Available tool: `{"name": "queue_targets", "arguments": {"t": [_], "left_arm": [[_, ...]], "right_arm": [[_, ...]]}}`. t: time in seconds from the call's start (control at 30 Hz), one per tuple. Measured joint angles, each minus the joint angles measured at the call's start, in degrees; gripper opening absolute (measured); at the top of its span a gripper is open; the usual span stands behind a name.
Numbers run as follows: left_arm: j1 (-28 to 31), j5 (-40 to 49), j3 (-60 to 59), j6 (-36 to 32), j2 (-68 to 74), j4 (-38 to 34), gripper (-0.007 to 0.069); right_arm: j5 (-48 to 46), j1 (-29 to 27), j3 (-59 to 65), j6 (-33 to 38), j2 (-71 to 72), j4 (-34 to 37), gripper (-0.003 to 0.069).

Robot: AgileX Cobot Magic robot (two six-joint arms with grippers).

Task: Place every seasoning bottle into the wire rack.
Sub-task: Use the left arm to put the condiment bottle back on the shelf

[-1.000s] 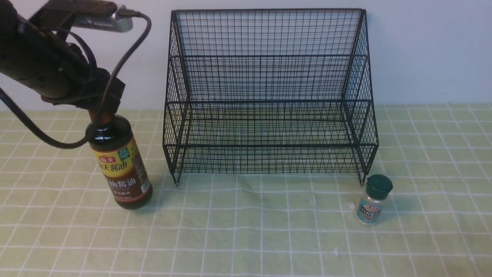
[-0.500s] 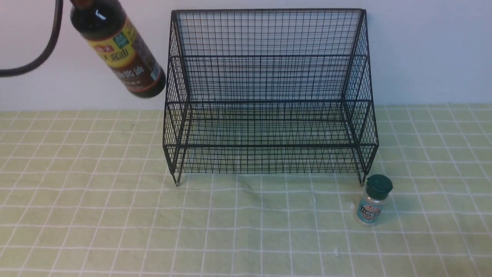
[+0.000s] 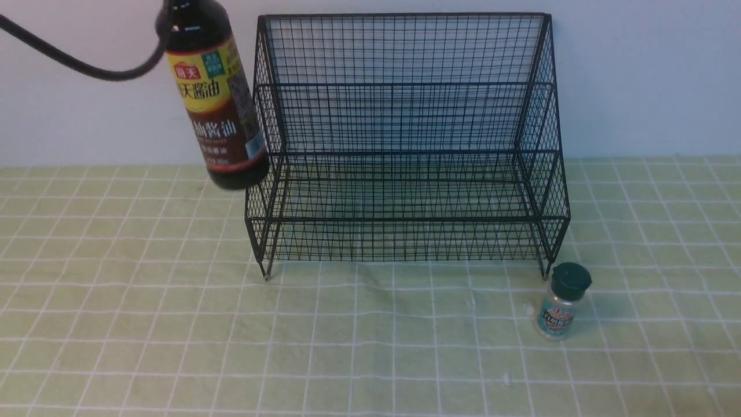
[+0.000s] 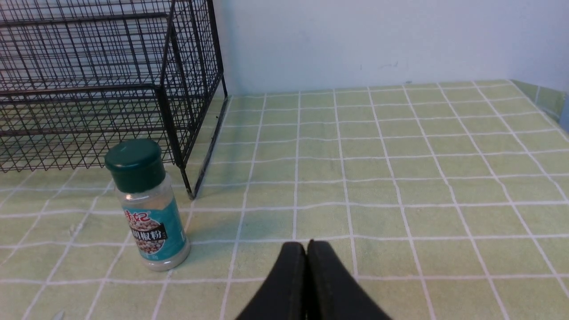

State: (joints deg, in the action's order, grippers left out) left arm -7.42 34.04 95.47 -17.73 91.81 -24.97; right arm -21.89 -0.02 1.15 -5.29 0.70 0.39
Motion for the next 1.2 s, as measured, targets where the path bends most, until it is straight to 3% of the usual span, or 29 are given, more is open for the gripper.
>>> {"name": "queue_targets", "arguments": {"t": [0.23,0.53,0.9,1.2], "left_arm": [[-4.3,-7.4,0.0,-3.2,1.3,-1.4,0.0262],[-5.1,-14.9,0.0,-4.6,2.3,-1.7,0.0262],[-5.1,-17.8,0.0,-4.6,4.2,-2.4,0.0262],[-5.3,-18.8,0.1,-5.2,6.2,-7.2,0.0262]], "right_arm": [[0.0,0.0,0.0,0.0,0.0,0.0,-0.0015],[0.0,0.0,0.0,0.0,0.0,0.0,-0.0015],[0.0,0.0,0.0,0.0,0.0,0.0,-0.0015],[0.0,0.0,0.0,0.0,0.0,0.0,-0.0015]]}}
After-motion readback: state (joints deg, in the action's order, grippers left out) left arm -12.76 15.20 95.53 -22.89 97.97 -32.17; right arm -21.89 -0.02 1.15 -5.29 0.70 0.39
